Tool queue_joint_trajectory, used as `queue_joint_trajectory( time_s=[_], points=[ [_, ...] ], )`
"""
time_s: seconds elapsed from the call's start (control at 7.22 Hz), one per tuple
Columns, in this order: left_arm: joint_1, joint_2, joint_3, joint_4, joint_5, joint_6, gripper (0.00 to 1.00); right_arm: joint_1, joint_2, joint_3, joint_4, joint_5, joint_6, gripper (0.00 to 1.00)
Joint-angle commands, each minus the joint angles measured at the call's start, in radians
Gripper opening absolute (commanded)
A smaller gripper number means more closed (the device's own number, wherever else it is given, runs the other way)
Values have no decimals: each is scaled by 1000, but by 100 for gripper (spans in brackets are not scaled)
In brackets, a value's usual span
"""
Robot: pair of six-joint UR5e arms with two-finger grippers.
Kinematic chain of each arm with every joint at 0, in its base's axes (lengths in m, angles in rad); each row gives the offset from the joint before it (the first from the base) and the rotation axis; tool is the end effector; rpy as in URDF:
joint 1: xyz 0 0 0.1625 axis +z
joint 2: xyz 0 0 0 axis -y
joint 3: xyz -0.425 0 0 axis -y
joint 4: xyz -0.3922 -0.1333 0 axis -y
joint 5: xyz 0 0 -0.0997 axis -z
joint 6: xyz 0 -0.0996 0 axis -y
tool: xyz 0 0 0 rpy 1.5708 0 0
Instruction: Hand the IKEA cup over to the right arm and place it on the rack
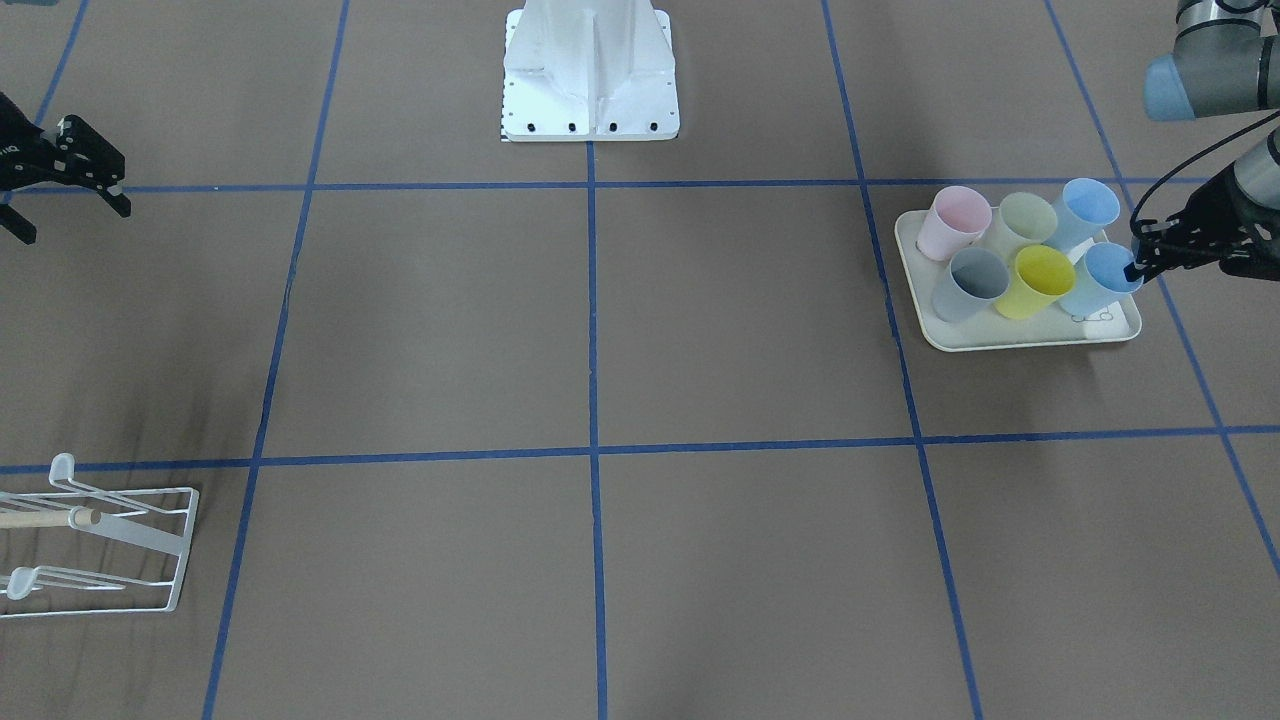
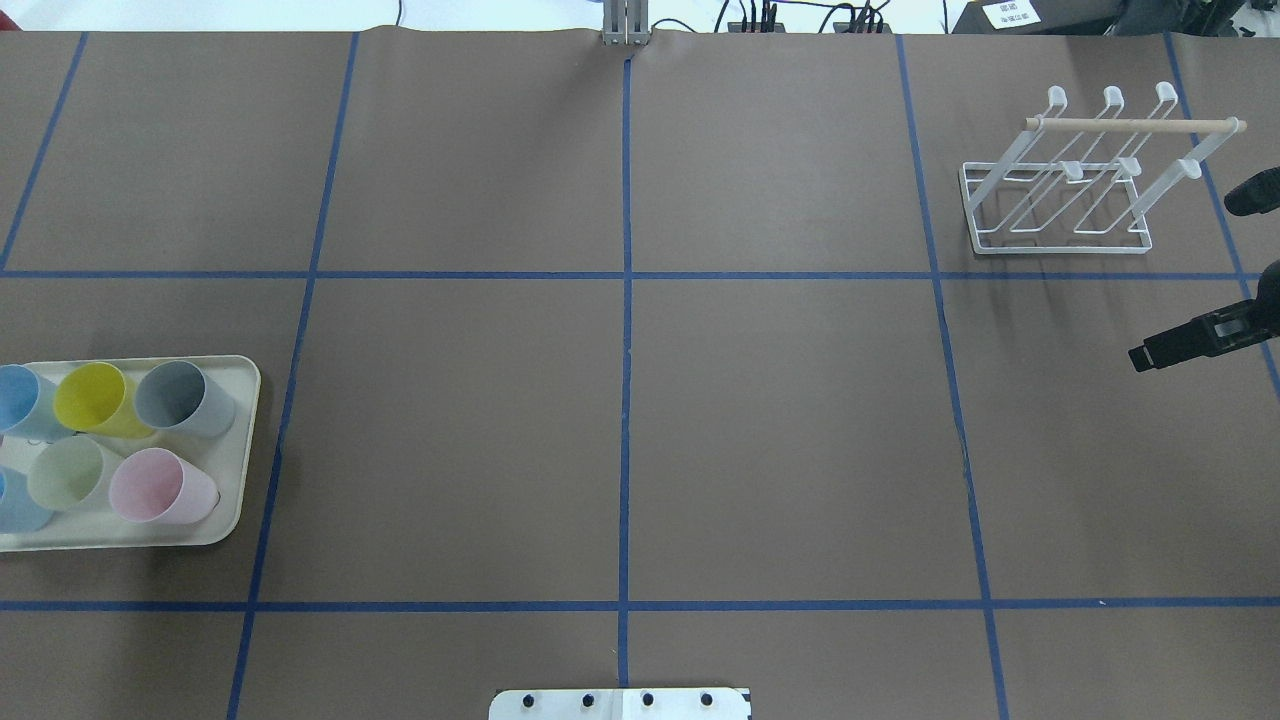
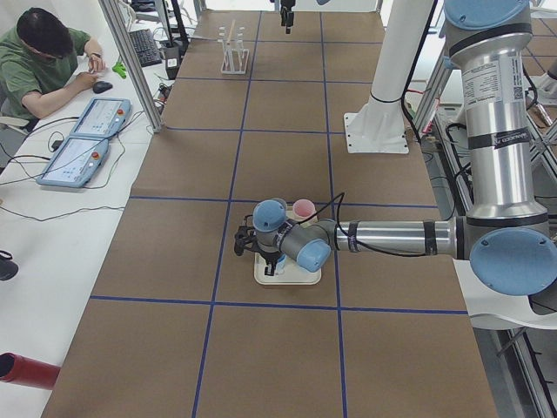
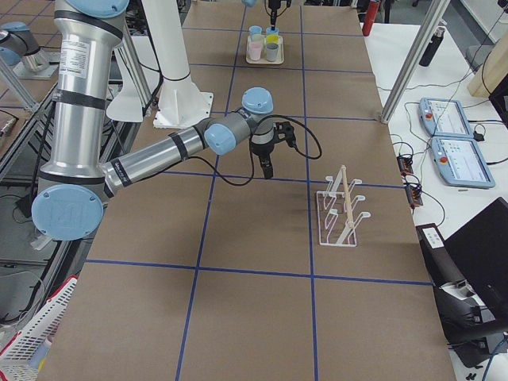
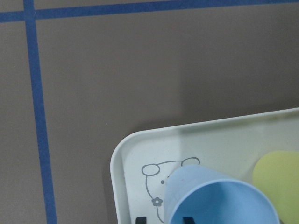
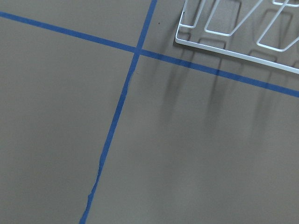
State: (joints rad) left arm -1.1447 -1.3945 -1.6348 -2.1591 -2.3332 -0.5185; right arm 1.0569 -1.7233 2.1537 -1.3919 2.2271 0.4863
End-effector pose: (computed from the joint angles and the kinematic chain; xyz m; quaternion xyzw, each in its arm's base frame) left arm 0.1218 -0.4244 0.6432 0.0304 0.4215 0.0460 0.9051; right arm -0.1427 -0.4003 0.4266 0.1018 -0.4060 -0.1091 0.9016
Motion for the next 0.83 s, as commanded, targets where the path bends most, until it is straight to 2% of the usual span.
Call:
queue_joint_trajectory(
  time_s=[0.0,0.14,0.28,0.69],
  points=[
    [0,-8,4,7,-11,0,0,0,1,0,1,0,0,100],
    [-1,-15,6,11,-73,9,0,0,2,0,1,0,0,100],
    [-21,-15,0,15,-92,12,0,0,5,2,2,0,1,100],
    [-157,-17,-5,41,-69,35,0,0,56,-6,2,-21,1,100]
  ],
)
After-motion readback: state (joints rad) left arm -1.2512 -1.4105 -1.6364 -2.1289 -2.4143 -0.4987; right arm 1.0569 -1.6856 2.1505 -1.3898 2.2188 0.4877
